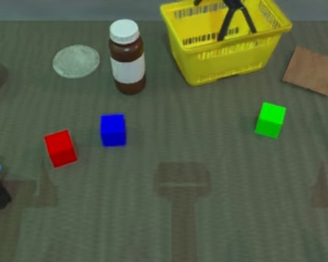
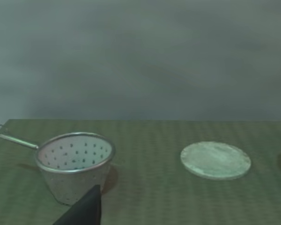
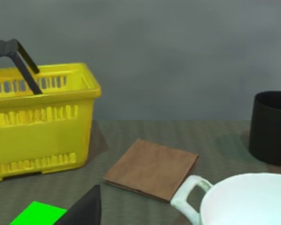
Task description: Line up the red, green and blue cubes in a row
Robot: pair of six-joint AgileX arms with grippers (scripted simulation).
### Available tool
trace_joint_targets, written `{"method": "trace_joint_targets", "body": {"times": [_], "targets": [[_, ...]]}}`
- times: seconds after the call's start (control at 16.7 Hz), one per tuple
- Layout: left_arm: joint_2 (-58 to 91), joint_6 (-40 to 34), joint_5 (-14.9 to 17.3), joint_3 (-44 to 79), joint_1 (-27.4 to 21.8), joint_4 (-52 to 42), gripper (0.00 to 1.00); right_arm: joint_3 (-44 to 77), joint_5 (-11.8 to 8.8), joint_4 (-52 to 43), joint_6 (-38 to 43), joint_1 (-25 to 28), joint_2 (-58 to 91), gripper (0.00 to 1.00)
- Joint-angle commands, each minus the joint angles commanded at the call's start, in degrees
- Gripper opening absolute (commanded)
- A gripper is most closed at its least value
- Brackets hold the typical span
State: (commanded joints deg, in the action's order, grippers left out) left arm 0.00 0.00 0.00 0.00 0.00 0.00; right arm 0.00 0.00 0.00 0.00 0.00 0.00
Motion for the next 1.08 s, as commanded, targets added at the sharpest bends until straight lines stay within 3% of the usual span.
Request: {"method": "trace_joint_targets", "body": {"times": [0.24,0.48,1.08], "targets": [[1.75,1.01,0.01,1.75,-0.24,-1.03,1.0,0.0,0.0,0.0,0.0,0.0,0.0,1.0],[12.61,6.94,0.05,11.5,-1.6,-7.54,1.0,0.0,0.0,0.0,0.0,0.0,0.0,1.0],[67.67,34.12,-0.05,52.87,-7.58,-39.6,1.0,0.0,0.0,0.0,0.0,0.0,0.0,1.0]]}}
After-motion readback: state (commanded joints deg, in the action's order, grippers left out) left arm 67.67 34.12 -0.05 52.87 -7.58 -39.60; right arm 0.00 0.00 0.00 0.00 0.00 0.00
